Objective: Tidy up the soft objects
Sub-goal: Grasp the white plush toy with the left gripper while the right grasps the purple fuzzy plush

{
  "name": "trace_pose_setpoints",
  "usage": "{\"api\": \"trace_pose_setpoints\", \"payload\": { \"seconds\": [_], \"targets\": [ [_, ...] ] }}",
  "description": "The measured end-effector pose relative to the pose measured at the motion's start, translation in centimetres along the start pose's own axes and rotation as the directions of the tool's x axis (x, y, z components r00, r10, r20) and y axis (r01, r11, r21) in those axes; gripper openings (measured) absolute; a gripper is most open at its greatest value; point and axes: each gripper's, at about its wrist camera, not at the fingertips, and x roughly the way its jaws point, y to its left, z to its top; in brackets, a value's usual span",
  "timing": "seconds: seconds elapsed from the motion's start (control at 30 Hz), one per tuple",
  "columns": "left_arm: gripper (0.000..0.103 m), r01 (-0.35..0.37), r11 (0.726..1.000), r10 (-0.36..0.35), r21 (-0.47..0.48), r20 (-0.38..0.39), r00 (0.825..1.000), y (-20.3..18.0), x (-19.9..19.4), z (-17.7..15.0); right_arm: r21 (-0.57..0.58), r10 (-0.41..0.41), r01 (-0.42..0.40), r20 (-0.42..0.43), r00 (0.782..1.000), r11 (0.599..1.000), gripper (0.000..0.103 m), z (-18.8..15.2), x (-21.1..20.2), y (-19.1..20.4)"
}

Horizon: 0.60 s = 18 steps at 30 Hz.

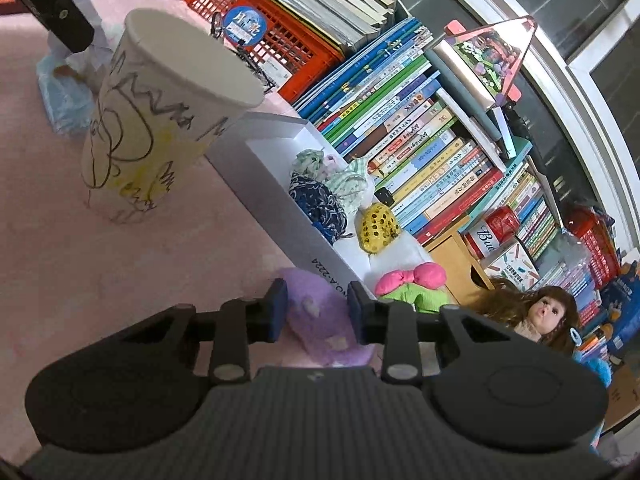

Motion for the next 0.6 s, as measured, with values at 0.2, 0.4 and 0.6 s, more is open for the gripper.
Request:
{"api": "trace_pose_setpoints", "payload": {
  "seconds": [0.2, 0.4, 0.6],
  "targets": [
    [0.029, 0.003, 1.0, -0.003, -0.008, 0.011, 1.0, 0.2, -0.6, 0.2, 0.064, 0.044, -0.045, 0.013, 0.999, 0.997, 0.011, 0.1, -1.2, -1.0],
    [0.029, 0.007, 1.0, -0.007, -0.008, 0.008, 1.0, 0.1, -0.7, 0.0, 0.051, 0.041, -0.043, 0.038, 0.998, 0.998, 0.046, -0.4, -3.3, -0.8],
    [0.029, 0.012, 1.0, -0.012, -0.004, -0.003, 1.0, -0.2, -0.3, -0.3, 0.01, 0.007, -0.006, -0.016, 1.0, 1.0, 0.064, -0.8, -2.7, 0.1]
  ]
}}
